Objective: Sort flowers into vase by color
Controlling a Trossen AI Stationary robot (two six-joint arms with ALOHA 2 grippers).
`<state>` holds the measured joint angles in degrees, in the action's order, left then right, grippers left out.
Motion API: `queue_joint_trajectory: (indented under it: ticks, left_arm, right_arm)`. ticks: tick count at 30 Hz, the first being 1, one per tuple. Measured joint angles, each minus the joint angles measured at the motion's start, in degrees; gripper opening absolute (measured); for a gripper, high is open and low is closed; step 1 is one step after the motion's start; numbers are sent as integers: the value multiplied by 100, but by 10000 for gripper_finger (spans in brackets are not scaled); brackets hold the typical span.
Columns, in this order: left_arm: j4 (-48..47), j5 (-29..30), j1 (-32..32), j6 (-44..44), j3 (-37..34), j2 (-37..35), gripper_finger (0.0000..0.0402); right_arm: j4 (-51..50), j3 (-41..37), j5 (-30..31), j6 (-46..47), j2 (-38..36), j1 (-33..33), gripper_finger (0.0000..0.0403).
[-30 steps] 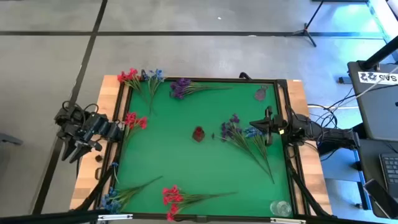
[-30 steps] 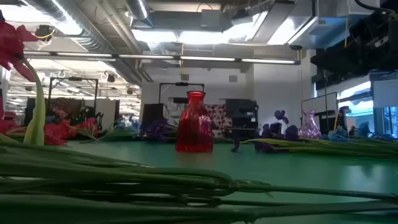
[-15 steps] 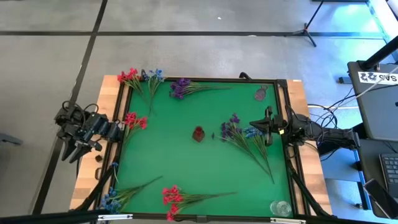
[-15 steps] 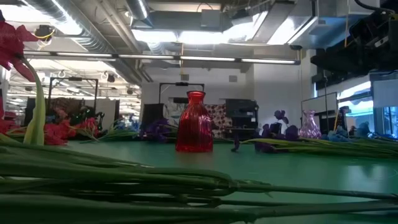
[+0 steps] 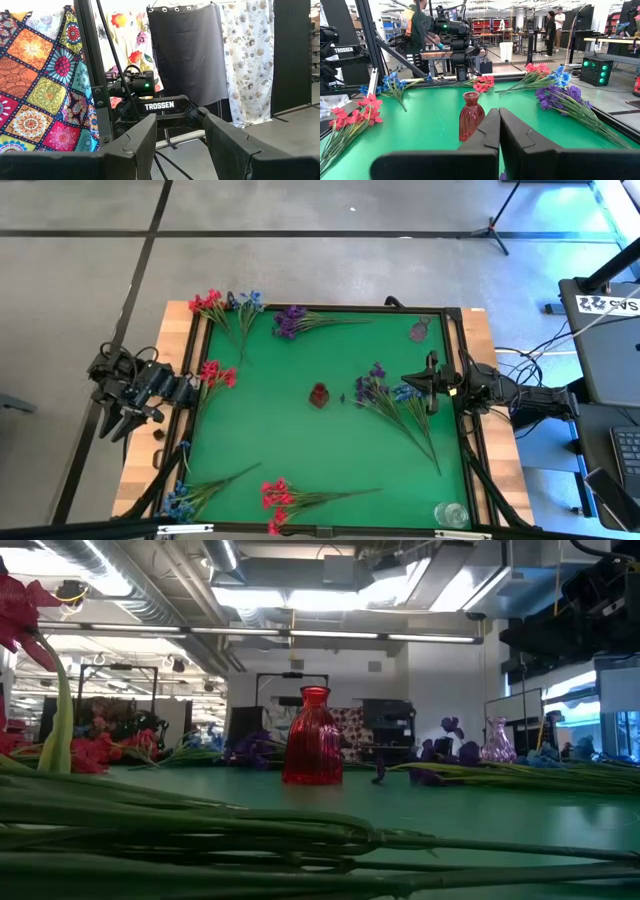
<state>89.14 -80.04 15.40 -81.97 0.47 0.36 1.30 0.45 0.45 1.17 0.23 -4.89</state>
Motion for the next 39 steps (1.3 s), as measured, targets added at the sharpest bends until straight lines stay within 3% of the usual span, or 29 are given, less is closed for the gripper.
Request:
queue_joint_trajectory:
  ticks: [24,27,32,37,39]
  left_arm:
    - [2,-1,0,0,0,0,161]
    - [1,-1,1,0,0,0,161]
    - [2,-1,0,0,0,0,161]
    - [1,-1,2,0,0,0,161]
    - [2,-1,2,0,0,0,161]
  right_arm:
    - [114,0,49,27,35,-2,3]
    - [194,0,-119,673,29,-2,3]
    - [433,186,-542,2689,48,0,3]
    - [-378,987,-1227,2694,695,4,3]
    - [-964,1384,-1167,2502,1142,5,3]
